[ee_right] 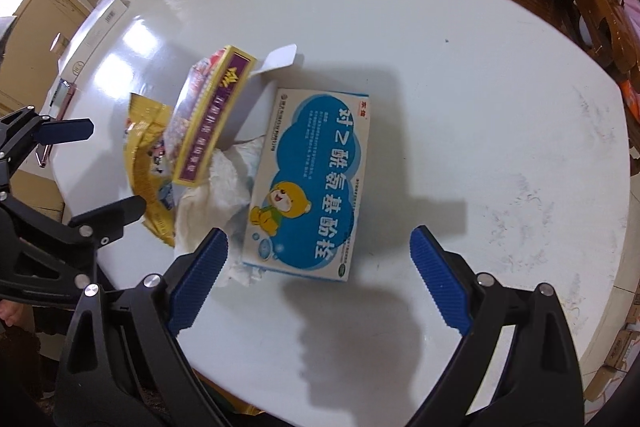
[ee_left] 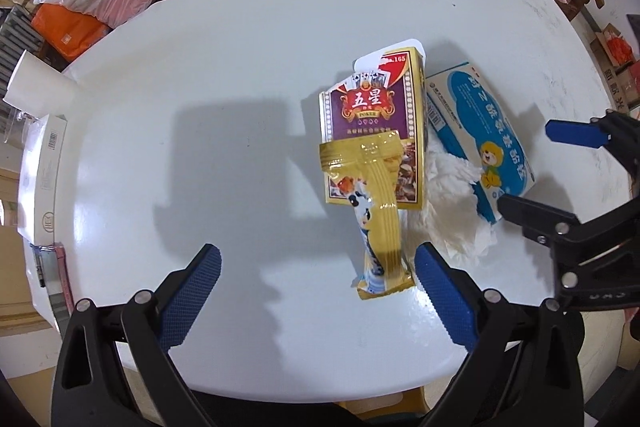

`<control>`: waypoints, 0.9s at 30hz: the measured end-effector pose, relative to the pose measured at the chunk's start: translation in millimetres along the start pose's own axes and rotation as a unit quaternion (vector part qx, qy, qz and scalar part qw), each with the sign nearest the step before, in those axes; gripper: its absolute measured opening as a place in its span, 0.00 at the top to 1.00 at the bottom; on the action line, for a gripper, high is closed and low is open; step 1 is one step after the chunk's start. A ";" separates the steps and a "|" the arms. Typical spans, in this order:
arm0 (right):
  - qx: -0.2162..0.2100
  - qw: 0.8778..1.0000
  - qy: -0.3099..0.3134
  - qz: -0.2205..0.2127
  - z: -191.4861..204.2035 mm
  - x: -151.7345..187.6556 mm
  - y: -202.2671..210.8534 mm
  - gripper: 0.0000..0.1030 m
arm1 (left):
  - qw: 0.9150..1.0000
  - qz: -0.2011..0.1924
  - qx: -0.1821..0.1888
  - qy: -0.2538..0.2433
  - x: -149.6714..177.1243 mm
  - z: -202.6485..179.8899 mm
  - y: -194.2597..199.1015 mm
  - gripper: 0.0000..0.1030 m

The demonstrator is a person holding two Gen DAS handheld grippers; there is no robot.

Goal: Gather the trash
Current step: 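Grasp the yellow snack wrapper with the left gripper while the right grasps the light-blue medicine box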

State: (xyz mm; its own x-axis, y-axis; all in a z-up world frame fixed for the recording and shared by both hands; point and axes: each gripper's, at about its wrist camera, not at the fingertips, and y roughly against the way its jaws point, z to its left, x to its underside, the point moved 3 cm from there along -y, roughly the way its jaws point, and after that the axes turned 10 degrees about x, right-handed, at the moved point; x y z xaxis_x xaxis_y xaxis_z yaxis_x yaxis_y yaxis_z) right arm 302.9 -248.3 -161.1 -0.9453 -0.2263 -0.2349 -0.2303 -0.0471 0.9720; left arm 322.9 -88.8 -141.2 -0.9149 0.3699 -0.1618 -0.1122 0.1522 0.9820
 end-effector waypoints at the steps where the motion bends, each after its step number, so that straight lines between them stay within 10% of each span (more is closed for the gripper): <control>1: 0.000 1.000 0.000 0.001 -0.4 -0.6 -2.4 0.12 | 1.000 -0.001 0.002 0.001 -0.5 -0.4 -0.8 0.11; 27: 0.024 1.000 0.012 0.008 13.2 -12.8 -22.7 0.41 | 0.998 -0.002 0.056 0.024 -8.5 6.4 -42.7 0.67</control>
State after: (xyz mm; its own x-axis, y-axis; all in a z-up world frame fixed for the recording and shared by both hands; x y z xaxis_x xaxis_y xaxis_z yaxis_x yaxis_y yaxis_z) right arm 317.2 -231.5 -180.2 -0.9430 -0.2501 -0.2195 -0.2276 0.0038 0.9737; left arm 337.9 -92.6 -182.4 -0.9323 0.3251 -0.1585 -0.0743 0.2567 0.9636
